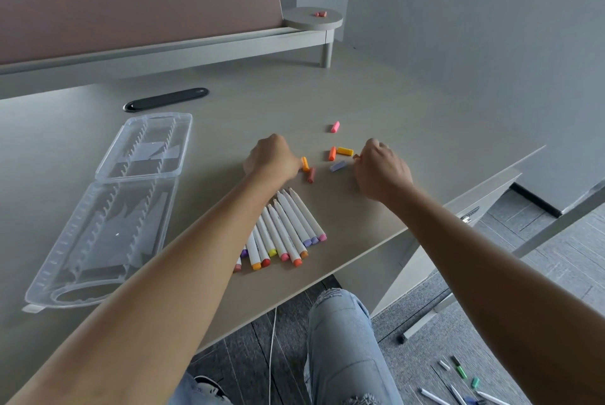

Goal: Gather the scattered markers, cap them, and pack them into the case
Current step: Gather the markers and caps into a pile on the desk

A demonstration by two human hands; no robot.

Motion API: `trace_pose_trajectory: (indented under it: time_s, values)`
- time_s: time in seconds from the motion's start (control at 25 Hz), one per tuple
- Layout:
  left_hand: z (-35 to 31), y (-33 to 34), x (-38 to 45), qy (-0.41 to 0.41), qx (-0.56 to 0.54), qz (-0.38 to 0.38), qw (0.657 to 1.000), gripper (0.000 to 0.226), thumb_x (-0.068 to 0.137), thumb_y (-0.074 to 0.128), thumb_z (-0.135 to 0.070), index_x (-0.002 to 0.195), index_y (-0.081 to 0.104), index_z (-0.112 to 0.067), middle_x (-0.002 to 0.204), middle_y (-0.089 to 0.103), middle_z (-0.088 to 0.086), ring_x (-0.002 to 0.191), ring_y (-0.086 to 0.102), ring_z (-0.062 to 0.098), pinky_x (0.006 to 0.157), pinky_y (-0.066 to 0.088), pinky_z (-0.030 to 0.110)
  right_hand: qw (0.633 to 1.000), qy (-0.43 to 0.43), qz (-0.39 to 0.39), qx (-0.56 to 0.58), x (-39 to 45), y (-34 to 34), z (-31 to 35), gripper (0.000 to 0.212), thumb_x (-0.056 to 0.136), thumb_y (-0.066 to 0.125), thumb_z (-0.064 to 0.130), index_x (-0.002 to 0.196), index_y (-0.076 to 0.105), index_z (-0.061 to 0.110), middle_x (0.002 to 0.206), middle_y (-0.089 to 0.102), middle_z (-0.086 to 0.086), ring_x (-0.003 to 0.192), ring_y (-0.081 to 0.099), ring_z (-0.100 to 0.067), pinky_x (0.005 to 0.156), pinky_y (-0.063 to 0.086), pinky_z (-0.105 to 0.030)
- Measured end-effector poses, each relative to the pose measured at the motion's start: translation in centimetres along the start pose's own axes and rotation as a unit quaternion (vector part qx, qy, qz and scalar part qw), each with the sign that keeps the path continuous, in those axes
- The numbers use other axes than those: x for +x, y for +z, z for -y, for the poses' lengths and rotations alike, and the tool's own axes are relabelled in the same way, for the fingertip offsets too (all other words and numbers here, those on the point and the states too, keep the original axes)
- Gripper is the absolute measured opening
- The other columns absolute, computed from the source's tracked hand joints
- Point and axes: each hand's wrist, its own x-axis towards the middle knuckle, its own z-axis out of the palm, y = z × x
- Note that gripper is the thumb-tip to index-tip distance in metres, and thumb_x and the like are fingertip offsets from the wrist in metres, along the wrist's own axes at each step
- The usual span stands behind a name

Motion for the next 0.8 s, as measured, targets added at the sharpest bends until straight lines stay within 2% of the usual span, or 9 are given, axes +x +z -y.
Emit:
trace_pose_trajectory:
  time_s: [0.12, 0.24, 0.36, 0.4, 0.48, 0.56, 0.64, 0.72, 0.8]
  values:
    - [-0.1, 0.2, 0.0, 0.014, 0.039, 0.003, 0.999, 0.047, 0.086, 0.074, -0.044, 0.114, 0.064, -0.008, 0.12, 0.067, 0.015, 0.11, 0.063, 0.037, 0.074, 0.042, 0.033, 0.995, 0.026, 0.005, 0.097, 0.0, -0.4, -0.1, 0.025, 0.102, 0.036, 0.013, 0.119, 0.054, 0.007, 0.111, 0.062, -0.014, 0.101, 0.058, -0.038, 0.074, 0.041, -0.036]
    - [-0.1, -0.2, 0.0, 0.014, -0.02, -0.02, 0.999, 0.03, 0.089, 0.058, -0.037, 0.082, 0.062, -0.008, 0.092, 0.066, 0.015, 0.085, 0.059, 0.038, 0.07, 0.038, 0.032, 0.975, 0.054, -0.007, 0.214, 0.1, -1.3, 0.2, 0.035, 0.098, 0.034, 0.009, 0.107, 0.067, 0.012, 0.093, 0.063, -0.008, 0.08, 0.057, -0.029, 0.063, 0.042, -0.031]
    - [-0.4, -0.6, 0.4, -0.02, -0.183, -0.017, 0.983, 0.039, 0.091, 0.045, -0.032, 0.059, 0.044, -0.01, 0.06, 0.048, 0.009, 0.061, 0.046, 0.032, 0.057, 0.036, 0.031, 0.926, 0.12, 0.008, 0.357, 0.2, -1.5, 0.6, 0.034, 0.098, 0.035, 0.009, 0.088, 0.067, 0.012, 0.069, 0.053, -0.003, 0.055, 0.046, -0.021, 0.049, 0.033, -0.026]
    - [-0.5, -0.8, 0.5, -0.058, -0.286, 0.003, 0.956, 0.037, 0.09, 0.043, -0.031, 0.058, 0.04, -0.012, 0.055, 0.044, 0.007, 0.053, 0.042, 0.029, 0.051, 0.035, 0.028, 0.906, 0.137, 0.022, 0.4, 0.3, -1.4, 0.8, 0.033, 0.098, 0.035, 0.007, 0.085, 0.065, 0.013, 0.068, 0.051, -0.004, 0.052, 0.043, -0.02, 0.048, 0.032, -0.025]
    - [-0.7, -1.1, 0.7, -0.138, -0.471, 0.079, 0.868, 0.027, 0.087, 0.037, -0.023, 0.062, 0.037, -0.016, 0.053, 0.038, 0.002, 0.039, 0.03, 0.019, 0.044, 0.026, 0.018, 0.849, 0.177, 0.049, 0.496, 0.5, -1.2, 1.2, 0.033, 0.098, 0.034, 0.003, 0.085, 0.062, 0.012, 0.069, 0.049, -0.006, 0.049, 0.039, -0.018, 0.045, 0.031, -0.023]
    - [-0.4, -1.6, 0.7, -0.175, -0.582, 0.175, 0.775, 0.018, 0.081, 0.033, -0.015, 0.066, 0.041, -0.015, 0.055, 0.039, 0.002, 0.036, 0.029, 0.016, 0.041, 0.023, 0.014, 0.758, 0.221, 0.084, 0.607, 0.5, -1.3, 1.5, 0.031, 0.1, 0.033, 0.0, 0.089, 0.061, 0.008, 0.069, 0.049, -0.007, 0.049, 0.038, -0.014, 0.043, 0.031, -0.021]
    - [0.0, -2.0, 0.6, -0.171, -0.643, 0.235, 0.709, 0.012, 0.071, 0.034, -0.012, 0.069, 0.045, -0.013, 0.061, 0.044, 0.003, 0.04, 0.034, 0.016, 0.039, 0.025, 0.013, 0.674, 0.252, 0.11, 0.685, 0.7, -1.5, 1.7, 0.029, 0.098, 0.034, -0.002, 0.087, 0.06, 0.006, 0.07, 0.053, -0.009, 0.049, 0.04, -0.014, 0.043, 0.033, -0.021]
    - [0.4, -1.7, 0.7, -0.174, -0.661, 0.247, 0.687, 0.011, 0.074, 0.036, -0.014, 0.069, 0.046, -0.013, 0.062, 0.045, 0.004, 0.044, 0.038, 0.016, 0.039, 0.027, 0.013, 0.632, 0.273, 0.112, 0.717, 0.9, -1.6, 1.7, 0.027, 0.093, 0.036, 0.0, 0.079, 0.058, 0.007, 0.069, 0.055, -0.01, 0.048, 0.04, -0.014, 0.043, 0.033, -0.02]
    - [0.5, -1.2, 0.9, -0.191, -0.658, 0.244, 0.686, 0.025, 0.091, 0.038, -0.019, 0.068, 0.045, -0.013, 0.059, 0.048, 0.004, 0.043, 0.043, 0.017, 0.037, 0.027, 0.013, 0.65, 0.265, 0.105, 0.705, 1.0, -1.7, 1.5, 0.026, 0.092, 0.041, 0.009, 0.069, 0.052, 0.013, 0.064, 0.052, -0.006, 0.045, 0.036, -0.013, 0.044, 0.028, -0.018]
